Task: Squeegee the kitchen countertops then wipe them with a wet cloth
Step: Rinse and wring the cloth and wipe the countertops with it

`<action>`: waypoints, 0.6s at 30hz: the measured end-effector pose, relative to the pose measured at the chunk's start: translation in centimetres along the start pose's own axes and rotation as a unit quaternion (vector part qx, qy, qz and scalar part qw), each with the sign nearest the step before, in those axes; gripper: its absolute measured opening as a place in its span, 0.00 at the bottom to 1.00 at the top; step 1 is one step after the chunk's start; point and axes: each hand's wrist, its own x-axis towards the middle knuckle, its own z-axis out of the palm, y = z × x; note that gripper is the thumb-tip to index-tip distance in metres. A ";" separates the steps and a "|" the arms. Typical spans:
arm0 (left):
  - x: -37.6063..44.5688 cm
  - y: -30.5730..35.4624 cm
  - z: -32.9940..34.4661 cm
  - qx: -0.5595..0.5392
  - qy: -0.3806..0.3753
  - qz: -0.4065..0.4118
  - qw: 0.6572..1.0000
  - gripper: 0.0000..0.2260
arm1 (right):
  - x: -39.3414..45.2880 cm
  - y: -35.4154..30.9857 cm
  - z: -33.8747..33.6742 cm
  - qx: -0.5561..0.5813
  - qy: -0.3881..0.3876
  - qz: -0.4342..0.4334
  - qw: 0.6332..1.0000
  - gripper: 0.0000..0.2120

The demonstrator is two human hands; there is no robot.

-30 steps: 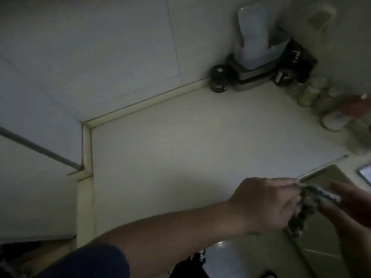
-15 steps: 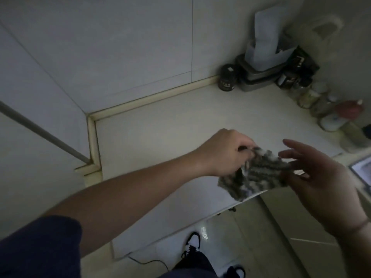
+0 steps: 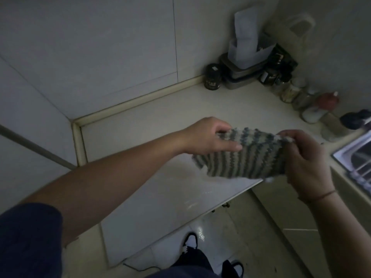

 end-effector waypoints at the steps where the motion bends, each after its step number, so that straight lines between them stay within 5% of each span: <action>1: 0.0 0.2 -0.8 0.009 -0.007 0.005 1.000 0.10 | 0.0 -0.3 -1.0 -0.048 -0.031 -0.054 0.997 0.07; 4: 0.5 0.0 -3.3 0.085 -0.045 0.004 0.995 0.11 | 1.0 -0.1 -4.1 -0.213 -0.111 -0.139 0.961 0.04; 8: 3.1 -1.7 -3.8 0.191 -0.080 0.008 0.978 0.08 | 2.5 1.0 -4.9 -0.254 -0.172 -0.094 0.947 0.13; 14: 5.9 -5.5 -2.2 0.276 0.082 0.140 0.947 0.03 | -1.4 1.7 -1.7 -0.231 0.043 -0.209 0.949 0.16; 18: 3.8 -10.8 -1.2 0.354 0.041 0.179 0.917 0.11 | -4.7 5.0 3.7 -0.175 -0.104 -0.217 0.955 0.12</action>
